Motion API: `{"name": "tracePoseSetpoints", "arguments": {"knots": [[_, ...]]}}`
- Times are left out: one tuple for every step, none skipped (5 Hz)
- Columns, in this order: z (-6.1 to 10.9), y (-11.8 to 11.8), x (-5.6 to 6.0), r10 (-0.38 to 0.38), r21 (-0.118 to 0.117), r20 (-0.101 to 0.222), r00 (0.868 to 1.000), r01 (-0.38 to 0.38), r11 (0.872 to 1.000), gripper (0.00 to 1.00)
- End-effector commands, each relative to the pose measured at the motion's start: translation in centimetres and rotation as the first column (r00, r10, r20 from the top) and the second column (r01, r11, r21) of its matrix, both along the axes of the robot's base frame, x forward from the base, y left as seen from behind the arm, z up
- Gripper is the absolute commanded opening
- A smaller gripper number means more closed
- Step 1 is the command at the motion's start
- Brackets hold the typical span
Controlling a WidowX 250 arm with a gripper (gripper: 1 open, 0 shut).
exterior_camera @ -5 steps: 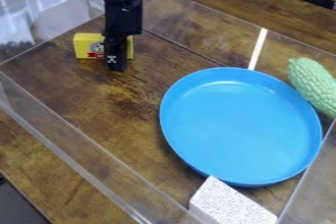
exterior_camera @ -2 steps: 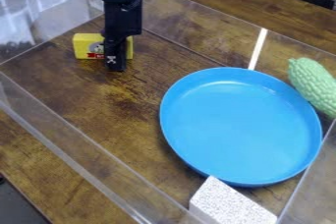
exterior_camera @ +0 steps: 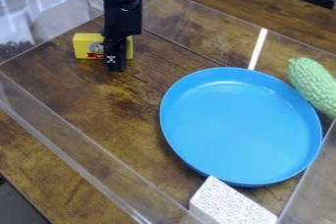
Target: Put the yellow block in the blue tray
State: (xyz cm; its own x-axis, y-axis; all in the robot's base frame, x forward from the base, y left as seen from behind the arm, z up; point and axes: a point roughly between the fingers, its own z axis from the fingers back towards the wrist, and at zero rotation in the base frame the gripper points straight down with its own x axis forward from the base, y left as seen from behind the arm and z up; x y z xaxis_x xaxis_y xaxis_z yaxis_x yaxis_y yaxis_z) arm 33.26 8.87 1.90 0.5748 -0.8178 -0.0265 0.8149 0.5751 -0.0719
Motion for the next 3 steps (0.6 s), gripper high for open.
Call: {"name": "tracePoseSetpoints", "arguments": {"knots": [[1.65, 0.93, 0.68, 0.015, 0.009, 0.055, 0.998, -0.016, 1.0, 0.0], [1.61, 0.95, 0.81, 0.013, 0.009, 0.058, 0.998, -0.013, 1.0, 0.0], [1.56, 0.96, 0.94, 0.011, 0.008, 0.062, 0.998, -0.011, 1.0, 0.0]]}}
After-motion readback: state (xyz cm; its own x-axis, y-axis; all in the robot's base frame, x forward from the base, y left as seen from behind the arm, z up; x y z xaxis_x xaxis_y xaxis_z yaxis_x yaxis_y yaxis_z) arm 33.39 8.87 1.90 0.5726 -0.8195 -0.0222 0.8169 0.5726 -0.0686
